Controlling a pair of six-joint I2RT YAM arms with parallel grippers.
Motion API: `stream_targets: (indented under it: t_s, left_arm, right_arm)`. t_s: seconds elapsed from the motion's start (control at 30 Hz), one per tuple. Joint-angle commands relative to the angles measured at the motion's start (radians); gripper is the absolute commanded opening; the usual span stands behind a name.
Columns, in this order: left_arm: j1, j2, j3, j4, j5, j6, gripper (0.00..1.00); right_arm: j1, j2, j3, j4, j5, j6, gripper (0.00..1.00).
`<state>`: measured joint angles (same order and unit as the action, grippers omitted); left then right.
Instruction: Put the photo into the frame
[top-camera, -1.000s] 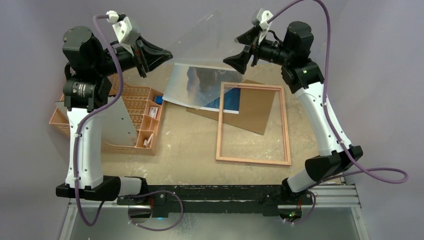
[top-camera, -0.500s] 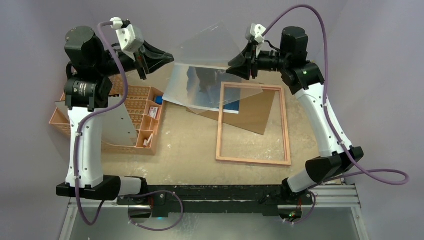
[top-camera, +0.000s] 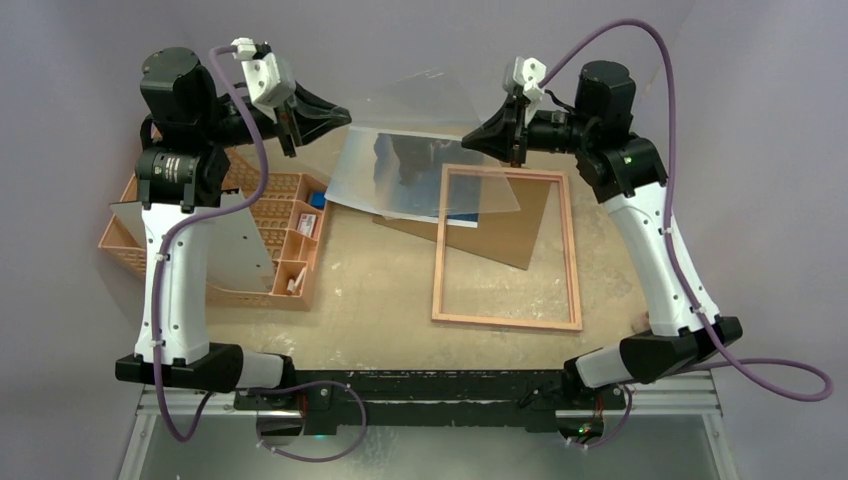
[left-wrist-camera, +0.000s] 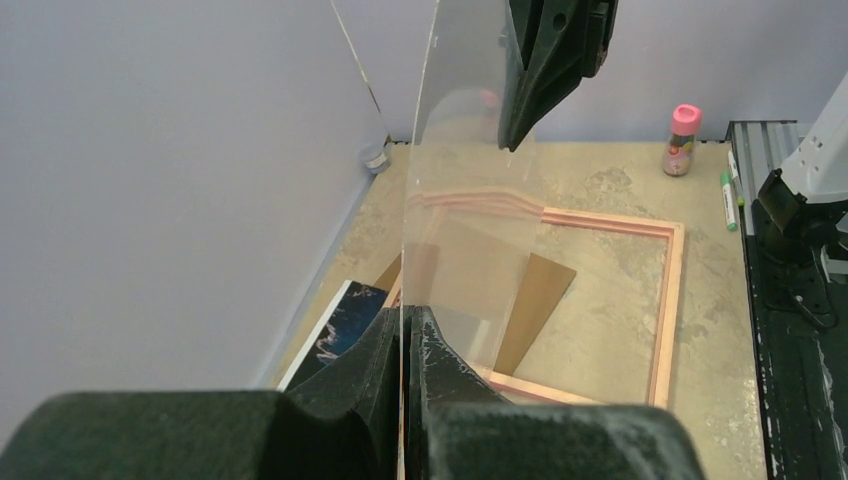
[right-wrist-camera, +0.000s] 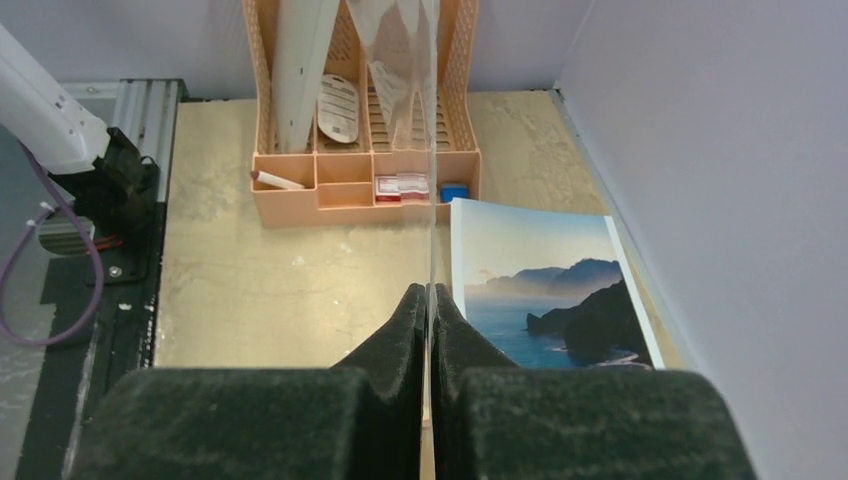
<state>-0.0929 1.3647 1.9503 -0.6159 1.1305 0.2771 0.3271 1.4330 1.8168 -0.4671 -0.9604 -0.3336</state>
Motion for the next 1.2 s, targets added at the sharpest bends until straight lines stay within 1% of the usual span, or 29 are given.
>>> stream_targets:
  t_s: [0.0,0.07,0.1,0.13,0.17,0.2,0.23,0.27,0.33,0.47,0.6,0.67,0.73,0.83,0.93,1.0,1.07,1.17]
  left_arm:
    - [0.004,-0.015,0.022,0.075,-0.001,-0.007,0.00]
    - [0.004,-0.021,0.014,0.086,-0.035,-0.023,0.00]
    - [0.004,-0.022,0.015,0.088,-0.057,-0.033,0.03]
    - [0.004,-0.022,0.012,0.087,-0.079,-0.039,0.10]
    - [0.004,-0.022,0.012,0.085,-0.113,-0.046,0.26]
    - [0.004,-0.025,0.004,0.094,-0.160,-0.067,0.48]
    - [0.004,-0.028,-0.004,0.101,-0.213,-0.083,0.63]
    - [0.004,-0.030,-0.013,0.110,-0.274,-0.100,0.71]
    - [0.004,-0.037,-0.029,0.160,-0.446,-0.172,0.78]
    - [0.003,-0.054,-0.036,0.199,-0.720,-0.249,0.84]
    - [0.003,-0.075,-0.065,0.234,-0.849,-0.304,0.87]
    - [0.004,-0.083,-0.088,0.249,-0.868,-0.328,0.88]
    - [0.004,-0.088,-0.114,0.258,-0.854,-0.350,0.89]
    - [0.003,-0.091,-0.154,0.274,-0.818,-0.384,0.89]
    - [0.003,-0.087,-0.188,0.288,-0.792,-0.416,0.89]
    - [0.003,-0.084,-0.212,0.299,-0.786,-0.434,0.89]
    - [0.003,-0.081,-0.232,0.304,-0.789,-0.449,0.89]
    - [0.003,-0.072,-0.249,0.305,-0.792,-0.470,0.89]
  right_arm:
    - [0.003,-0.004,0.002,-0.005,-0.010,-0.005,0.00]
    - [0.003,-0.007,-0.013,0.020,0.002,0.015,0.00]
    - [0.003,-0.010,-0.025,0.037,0.014,0.028,0.00]
    - [0.002,-0.014,-0.043,0.070,0.032,0.049,0.00]
    - [0.001,-0.018,-0.060,0.102,0.055,0.076,0.00]
    - [0.000,-0.021,-0.074,0.130,0.075,0.102,0.00]
    - [0.000,-0.022,-0.089,0.162,0.098,0.132,0.00]
    - [-0.002,-0.022,-0.106,0.197,0.124,0.173,0.00]
    - [-0.013,-0.014,-0.139,0.271,0.171,0.286,0.00]
    - [-0.042,0.067,-0.155,0.311,0.249,0.549,0.00]
    - [-0.072,0.173,-0.179,0.270,0.260,0.801,0.00]
    - [-0.080,0.206,-0.201,0.234,0.259,0.896,0.00]
    - [-0.092,0.212,-0.246,0.260,0.231,0.982,0.00]
    - [-0.093,0.190,-0.267,0.320,0.253,1.084,0.00]
    - [-0.099,0.183,-0.219,0.325,0.282,1.138,0.00]
    - [-0.098,0.192,-0.182,0.298,0.298,1.168,0.00]
    - [-0.099,0.195,-0.173,0.289,0.307,1.214,0.00]
    - [-0.100,0.189,-0.181,0.320,0.316,1.244,0.00]
